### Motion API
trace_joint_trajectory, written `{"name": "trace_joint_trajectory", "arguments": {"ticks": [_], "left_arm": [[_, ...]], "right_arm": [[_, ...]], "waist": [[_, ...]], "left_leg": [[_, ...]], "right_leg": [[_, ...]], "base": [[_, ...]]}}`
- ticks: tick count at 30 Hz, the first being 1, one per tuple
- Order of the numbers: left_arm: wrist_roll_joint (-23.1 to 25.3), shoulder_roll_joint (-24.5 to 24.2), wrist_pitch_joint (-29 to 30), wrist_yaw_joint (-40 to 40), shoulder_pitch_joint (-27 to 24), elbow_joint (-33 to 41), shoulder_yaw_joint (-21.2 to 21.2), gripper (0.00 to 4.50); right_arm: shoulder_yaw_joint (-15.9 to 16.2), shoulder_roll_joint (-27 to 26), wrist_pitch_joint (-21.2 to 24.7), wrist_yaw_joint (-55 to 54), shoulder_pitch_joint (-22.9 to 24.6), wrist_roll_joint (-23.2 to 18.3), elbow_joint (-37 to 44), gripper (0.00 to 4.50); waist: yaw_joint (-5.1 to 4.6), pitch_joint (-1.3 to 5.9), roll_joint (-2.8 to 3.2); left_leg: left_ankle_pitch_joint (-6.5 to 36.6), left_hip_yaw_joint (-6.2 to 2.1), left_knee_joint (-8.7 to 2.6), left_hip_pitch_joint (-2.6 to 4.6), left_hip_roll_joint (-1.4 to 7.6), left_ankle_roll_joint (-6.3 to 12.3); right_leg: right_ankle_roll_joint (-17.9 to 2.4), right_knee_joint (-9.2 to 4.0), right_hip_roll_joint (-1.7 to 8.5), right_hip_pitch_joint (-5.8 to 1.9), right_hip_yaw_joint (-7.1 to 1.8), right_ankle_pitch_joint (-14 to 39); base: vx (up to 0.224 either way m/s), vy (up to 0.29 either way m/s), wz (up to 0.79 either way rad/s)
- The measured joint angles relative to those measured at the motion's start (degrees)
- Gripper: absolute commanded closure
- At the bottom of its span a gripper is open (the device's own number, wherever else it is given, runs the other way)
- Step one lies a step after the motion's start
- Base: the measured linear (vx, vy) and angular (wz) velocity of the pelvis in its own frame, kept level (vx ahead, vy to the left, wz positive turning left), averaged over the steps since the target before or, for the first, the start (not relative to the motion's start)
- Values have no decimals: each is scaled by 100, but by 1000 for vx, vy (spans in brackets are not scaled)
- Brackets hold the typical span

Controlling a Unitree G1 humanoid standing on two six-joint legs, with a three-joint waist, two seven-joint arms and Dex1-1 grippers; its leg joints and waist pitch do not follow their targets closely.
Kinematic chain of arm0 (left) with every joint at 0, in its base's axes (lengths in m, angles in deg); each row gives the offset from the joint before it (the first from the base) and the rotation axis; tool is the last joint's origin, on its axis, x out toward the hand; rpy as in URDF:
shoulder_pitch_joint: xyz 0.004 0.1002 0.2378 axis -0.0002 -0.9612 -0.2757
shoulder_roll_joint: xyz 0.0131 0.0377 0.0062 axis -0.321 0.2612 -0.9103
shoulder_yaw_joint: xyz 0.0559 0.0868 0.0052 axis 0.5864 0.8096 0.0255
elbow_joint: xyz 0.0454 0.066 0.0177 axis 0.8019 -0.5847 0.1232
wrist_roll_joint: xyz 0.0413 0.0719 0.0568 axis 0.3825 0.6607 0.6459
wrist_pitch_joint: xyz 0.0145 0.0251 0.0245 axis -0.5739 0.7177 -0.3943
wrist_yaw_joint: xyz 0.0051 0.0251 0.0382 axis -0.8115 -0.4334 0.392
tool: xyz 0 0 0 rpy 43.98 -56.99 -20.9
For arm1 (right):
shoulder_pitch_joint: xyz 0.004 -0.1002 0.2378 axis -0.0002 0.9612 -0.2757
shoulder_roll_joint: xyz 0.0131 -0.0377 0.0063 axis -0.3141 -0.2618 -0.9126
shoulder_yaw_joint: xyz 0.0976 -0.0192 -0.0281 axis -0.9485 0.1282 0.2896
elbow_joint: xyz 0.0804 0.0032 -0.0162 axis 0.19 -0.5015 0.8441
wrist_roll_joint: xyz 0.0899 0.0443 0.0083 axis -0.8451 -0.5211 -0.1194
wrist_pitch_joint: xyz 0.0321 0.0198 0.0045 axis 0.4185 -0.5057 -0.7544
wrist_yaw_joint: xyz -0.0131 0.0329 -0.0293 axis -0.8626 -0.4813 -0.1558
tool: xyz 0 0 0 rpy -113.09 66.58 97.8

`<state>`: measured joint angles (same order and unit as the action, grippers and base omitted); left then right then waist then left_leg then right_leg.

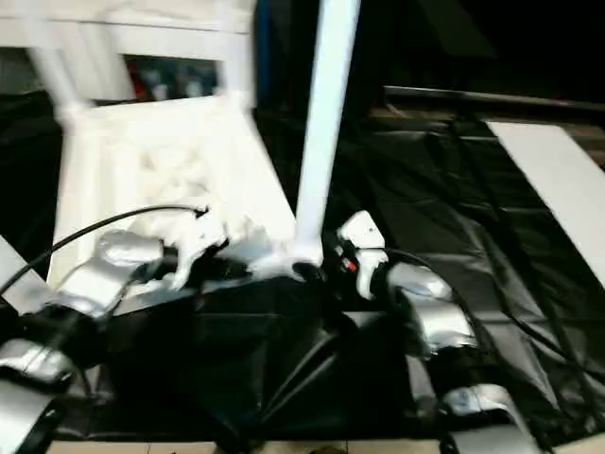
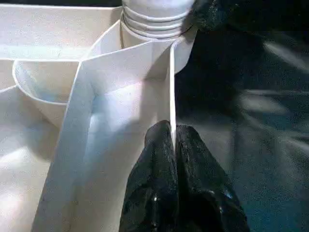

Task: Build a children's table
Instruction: Rotate leg to tighten

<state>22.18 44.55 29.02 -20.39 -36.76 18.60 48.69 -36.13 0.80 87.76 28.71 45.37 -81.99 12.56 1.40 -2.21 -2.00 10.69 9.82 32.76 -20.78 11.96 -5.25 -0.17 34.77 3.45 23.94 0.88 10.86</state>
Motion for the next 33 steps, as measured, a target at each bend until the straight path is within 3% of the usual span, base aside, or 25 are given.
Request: {"name": "trace_joint_trajectory", "arguments": {"ticks": [3,8,19,25,30,33], "left_arm": [[-71,-109,-10,-292,-107,187,51,450],[-69,-153,7,-368,-143,231,62,450],[-78,-205,104,-416,-248,445,56,450],[-80,-212,130,-448,-260,457,58,450],[-68,-206,202,-368,-278,461,48,450],[4,-6,230,78,-211,278,-8,450]], "right_arm": [[128,133,15,360,137,-82,205,61],[193,159,29,621,215,-81,246,61],[218,170,80,707,219,-97,262,169],[218,168,80,743,225,-97,262,182],[156,14,51,497,228,-88,169,186],[11,-260,-83,-192,170,-27,-180,186]], "waist": [[62,-2,-3],[53,-3,-4],[55,-3,-6],[53,-3,-6],[37,0,-12],[-19,-1,-19]], "left_leg": [[3,1,3,12,1,-4],[8,1,20,15,1,-15],[8,1,21,12,1,-14],[8,1,23,14,1,-15],[8,1,25,24,1,-15],[3,2,28,43,1,-24]], "right_leg": [[0,2,1,-4,0,0],[-4,13,2,-9,-4,-3],[-3,14,0,-7,-3,-3],[-3,16,0,-8,-3,-3],[-4,20,-3,-16,-2,-3],[-11,23,-3,-50,-3,-9]], "base": [[0,0,0],[0,0,0],[0,0,0],[0,0,0],[0,0,0],[0,0,0]]}}
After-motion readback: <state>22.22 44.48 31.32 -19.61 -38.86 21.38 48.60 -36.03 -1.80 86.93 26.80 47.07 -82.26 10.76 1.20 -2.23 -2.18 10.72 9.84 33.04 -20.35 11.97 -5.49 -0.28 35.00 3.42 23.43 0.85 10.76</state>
